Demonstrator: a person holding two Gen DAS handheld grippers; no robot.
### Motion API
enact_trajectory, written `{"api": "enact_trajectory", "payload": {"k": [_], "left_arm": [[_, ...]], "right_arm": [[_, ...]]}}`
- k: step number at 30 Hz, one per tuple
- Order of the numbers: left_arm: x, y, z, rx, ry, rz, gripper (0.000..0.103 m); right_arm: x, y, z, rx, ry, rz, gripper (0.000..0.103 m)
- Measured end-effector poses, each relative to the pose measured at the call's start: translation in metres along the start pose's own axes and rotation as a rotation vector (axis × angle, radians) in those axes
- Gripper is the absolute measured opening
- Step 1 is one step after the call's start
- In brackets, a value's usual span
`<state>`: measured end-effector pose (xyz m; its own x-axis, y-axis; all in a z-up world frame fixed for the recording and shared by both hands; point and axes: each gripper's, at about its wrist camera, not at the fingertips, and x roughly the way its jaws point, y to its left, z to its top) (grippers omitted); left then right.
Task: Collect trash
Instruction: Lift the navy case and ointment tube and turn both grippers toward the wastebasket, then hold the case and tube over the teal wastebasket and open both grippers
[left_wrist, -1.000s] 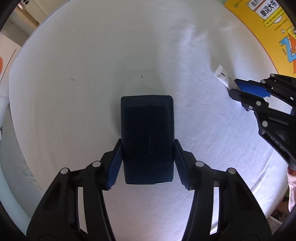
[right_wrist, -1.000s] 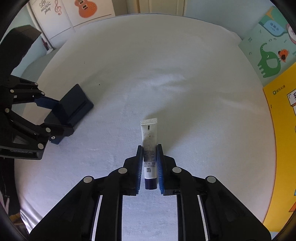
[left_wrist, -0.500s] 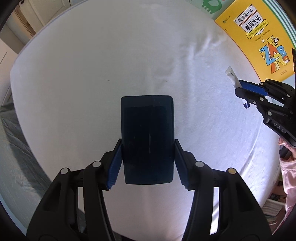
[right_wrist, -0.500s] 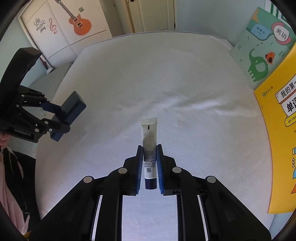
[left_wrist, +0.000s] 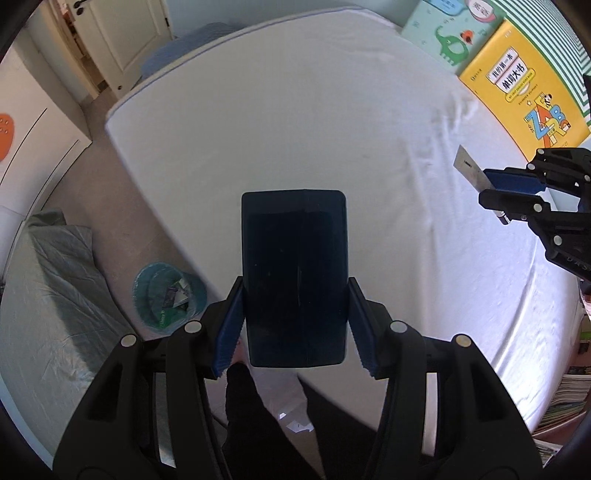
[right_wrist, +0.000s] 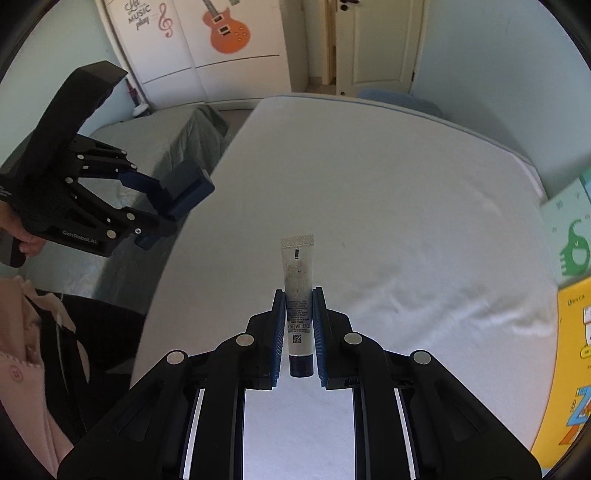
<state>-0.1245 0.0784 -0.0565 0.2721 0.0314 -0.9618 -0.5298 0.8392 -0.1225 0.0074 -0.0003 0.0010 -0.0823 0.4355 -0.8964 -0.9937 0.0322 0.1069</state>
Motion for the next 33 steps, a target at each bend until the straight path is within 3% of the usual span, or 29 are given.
{"api": "enact_trajectory", "payload": {"k": [7, 14, 20, 26, 33], "left_arm": [[-0.009, 0.085, -0.038, -0.017, -0.009, 0.007, 0.050], [-0.014, 0.167, -0.066, -0.029, -0.019, 0.052, 0.050], [-0.011, 0.240, -0.082, -0.102, 0.001, 0.065, 0.050], [-0.008, 0.295, -0.097, -0.164, 0.012, 0.092, 0.050], [0.000, 0.332, -0.106, -0.203, 0.039, 0.096, 0.050]], "right_arm": [[0.026, 0.076, 0.065, -0.025, -0.034, 0.044, 0.016], [0.083, 0.140, 0.134, -0.059, -0.002, 0.107, 0.016], [0.126, 0.190, 0.187, -0.098, 0.001, 0.167, 0.016], [0.152, 0.224, 0.223, -0.140, -0.004, 0.215, 0.016], [0.176, 0.252, 0.248, -0.174, 0.021, 0.260, 0.016]]}}
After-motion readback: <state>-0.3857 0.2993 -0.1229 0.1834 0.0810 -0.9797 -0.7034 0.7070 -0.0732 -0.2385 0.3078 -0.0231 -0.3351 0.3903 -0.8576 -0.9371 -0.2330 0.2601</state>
